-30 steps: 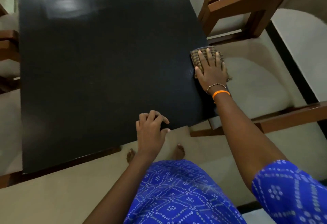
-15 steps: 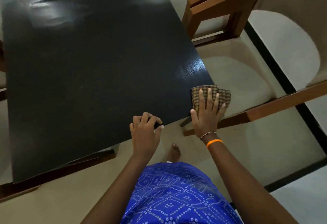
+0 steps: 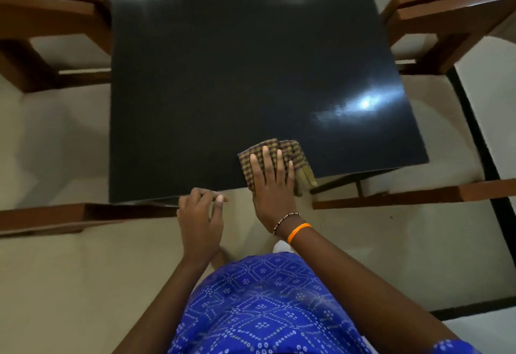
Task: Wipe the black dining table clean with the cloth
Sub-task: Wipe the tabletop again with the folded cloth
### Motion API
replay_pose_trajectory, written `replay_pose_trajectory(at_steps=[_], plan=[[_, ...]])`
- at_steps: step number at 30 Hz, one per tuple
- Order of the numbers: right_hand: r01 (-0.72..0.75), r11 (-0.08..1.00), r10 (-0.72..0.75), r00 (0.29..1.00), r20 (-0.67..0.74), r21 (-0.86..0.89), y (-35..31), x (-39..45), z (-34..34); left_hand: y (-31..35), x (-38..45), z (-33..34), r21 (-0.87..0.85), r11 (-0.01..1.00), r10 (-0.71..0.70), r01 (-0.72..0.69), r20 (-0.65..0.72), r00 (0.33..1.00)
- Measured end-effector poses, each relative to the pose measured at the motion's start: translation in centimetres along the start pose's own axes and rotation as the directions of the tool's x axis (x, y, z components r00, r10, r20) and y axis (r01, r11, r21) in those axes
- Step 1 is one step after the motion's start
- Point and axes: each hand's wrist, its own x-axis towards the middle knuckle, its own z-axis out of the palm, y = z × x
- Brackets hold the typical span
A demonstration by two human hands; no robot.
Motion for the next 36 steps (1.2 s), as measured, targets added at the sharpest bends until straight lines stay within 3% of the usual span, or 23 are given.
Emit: replay_pose_trajectory(at_steps=[4,9,12,15,17,23,30,36], plan=[[0.186,0.980,-0.186,0.982,-0.002,-0.070,-8.8,1.6,1.0,-5.8,-1.8,-3.8,-0.123,0.975,-0.195,0.184,-0.089,0.977],[0.406,0.912,-0.397,0.908,0.134,-0.055,-18.2,4.4,2.3,-10.3,-3.3,-6.9,-0.349,0.861,-0.444,0.371,-0.158,0.882],[0.487,0.873,-0.476,0.863,0.170,-0.031,-21.9,5.0,2.5,-12.5,-3.9,-8.6,-0.536,0.680,-0.626,0.500,-0.071,0.776],[0.497,0.867,-0.485,0.857,0.173,-0.037,-21.8,4.7,2.4,-13.0,-4.2,-8.6,-0.609,0.518,-0.703,0.601,0.098,0.705],[0.510,0.859,-0.498,0.851,0.166,-0.042,-21.2,4.6,2.2,-12.4,-4.0,-8.2,-0.607,0.475,-0.700,0.637,0.178,0.691],[0.558,0.828,-0.541,0.822,0.177,-0.061,-17.1,3.9,1.4,-9.2,-2.8,-6.7,-0.587,0.481,-0.593,0.651,0.329,0.735],[0.597,0.785,-0.614,0.785,-0.083,-0.162,-4.9,2.3,0.0,-3.3,-1.8,-3.8,-0.518,0.487,-0.470,0.703,0.523,0.711],[0.564,0.802,-0.591,0.797,-0.122,-0.196,5.3,1.2,-1.1,2.5,-0.6,0.1,-0.496,0.530,-0.399,0.688,0.570,0.718]])
